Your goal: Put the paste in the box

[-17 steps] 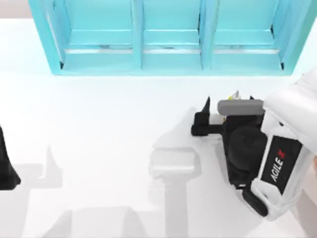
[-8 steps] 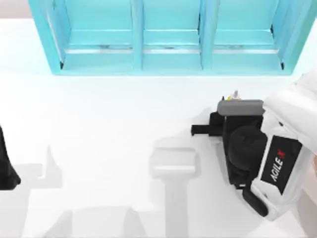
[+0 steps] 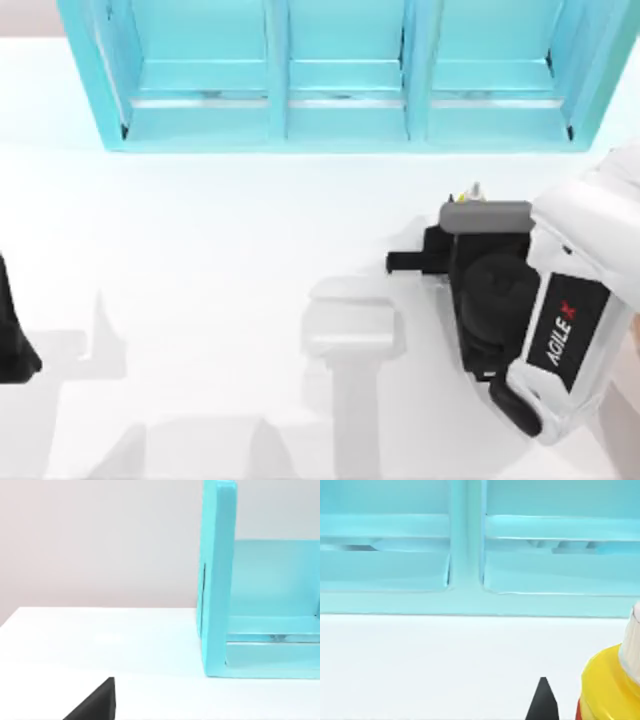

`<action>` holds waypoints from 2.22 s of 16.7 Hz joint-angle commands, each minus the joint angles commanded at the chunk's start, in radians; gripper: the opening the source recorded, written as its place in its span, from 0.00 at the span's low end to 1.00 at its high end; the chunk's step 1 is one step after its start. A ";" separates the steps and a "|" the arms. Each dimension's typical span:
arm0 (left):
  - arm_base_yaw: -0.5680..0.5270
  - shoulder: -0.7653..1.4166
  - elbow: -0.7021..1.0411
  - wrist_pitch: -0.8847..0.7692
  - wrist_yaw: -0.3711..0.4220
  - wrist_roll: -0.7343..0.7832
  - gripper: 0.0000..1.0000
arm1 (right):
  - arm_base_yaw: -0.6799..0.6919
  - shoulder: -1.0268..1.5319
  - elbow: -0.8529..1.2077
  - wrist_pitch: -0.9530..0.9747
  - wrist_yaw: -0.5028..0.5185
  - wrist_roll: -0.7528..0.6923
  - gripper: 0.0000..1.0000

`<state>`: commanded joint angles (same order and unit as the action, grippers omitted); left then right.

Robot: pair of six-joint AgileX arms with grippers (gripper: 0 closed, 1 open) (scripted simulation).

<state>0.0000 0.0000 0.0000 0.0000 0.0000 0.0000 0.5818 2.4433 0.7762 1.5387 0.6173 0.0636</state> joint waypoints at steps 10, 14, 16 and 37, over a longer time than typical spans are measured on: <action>0.000 0.000 0.000 0.000 0.000 0.000 1.00 | 0.004 -0.219 -0.031 -0.192 -0.004 0.001 0.00; 0.000 0.000 0.000 0.000 0.000 0.000 1.00 | 0.002 -0.403 -0.047 -0.351 -0.002 0.003 0.00; 0.000 0.000 0.000 0.000 0.000 0.000 1.00 | 0.003 -0.433 -0.055 -0.380 -0.004 0.005 0.00; 0.000 0.000 0.000 0.000 0.000 0.000 1.00 | -0.697 -0.392 -0.127 -0.037 -1.107 0.210 0.00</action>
<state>0.0000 0.0000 0.0000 0.0000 0.0000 0.0000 -0.1150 2.0512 0.6492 1.5018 -0.4898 0.2739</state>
